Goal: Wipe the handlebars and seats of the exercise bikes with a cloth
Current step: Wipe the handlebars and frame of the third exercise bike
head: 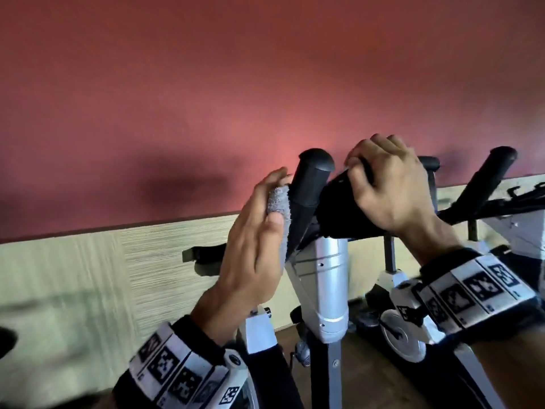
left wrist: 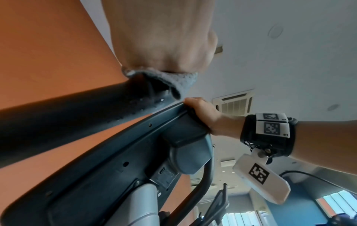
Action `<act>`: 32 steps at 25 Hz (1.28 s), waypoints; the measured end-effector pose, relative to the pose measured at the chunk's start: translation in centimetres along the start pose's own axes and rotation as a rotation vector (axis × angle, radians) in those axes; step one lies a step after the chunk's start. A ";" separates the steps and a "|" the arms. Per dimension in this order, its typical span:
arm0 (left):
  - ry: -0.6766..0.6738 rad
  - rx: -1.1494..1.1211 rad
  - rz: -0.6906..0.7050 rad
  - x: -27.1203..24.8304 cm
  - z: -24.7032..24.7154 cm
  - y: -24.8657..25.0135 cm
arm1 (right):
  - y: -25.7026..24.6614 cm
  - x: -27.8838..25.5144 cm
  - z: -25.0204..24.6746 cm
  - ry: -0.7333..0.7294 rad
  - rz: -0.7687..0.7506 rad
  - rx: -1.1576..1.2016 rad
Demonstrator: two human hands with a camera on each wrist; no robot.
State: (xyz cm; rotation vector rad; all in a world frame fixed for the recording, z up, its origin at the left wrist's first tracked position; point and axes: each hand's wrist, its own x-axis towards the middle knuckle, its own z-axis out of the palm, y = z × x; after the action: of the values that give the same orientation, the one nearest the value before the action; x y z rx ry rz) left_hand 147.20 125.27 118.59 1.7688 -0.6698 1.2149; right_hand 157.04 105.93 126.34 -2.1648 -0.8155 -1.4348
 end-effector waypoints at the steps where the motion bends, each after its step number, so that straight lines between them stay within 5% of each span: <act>1: 0.046 0.075 -0.007 -0.2 0.5 0.7 | 0.0 -0.1 0.0 0.008 0.007 0.001; 4: 0.170 0.367 0.029 -1.6 2.5 3.9 | 0.2 -0.3 -0.2 0.009 0.013 0.058; 13: 0.212 0.769 0.175 0.6 4.9 4.8 | 1.2 -0.7 -0.4 -0.013 -0.043 0.165; 20: 0.356 0.766 0.122 3.2 5.3 5.5 | 1.5 -0.9 -0.1 0.016 -0.059 0.170; 32: 0.358 0.859 0.143 1.2 5.4 4.5 | 1.6 -1.2 0.0 0.046 -0.044 0.207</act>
State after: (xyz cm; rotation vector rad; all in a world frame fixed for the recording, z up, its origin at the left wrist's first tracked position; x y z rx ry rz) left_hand 146.53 118.44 120.44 2.0894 -0.0361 2.0578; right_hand 157.73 104.48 125.17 -1.9640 -0.9558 -1.3506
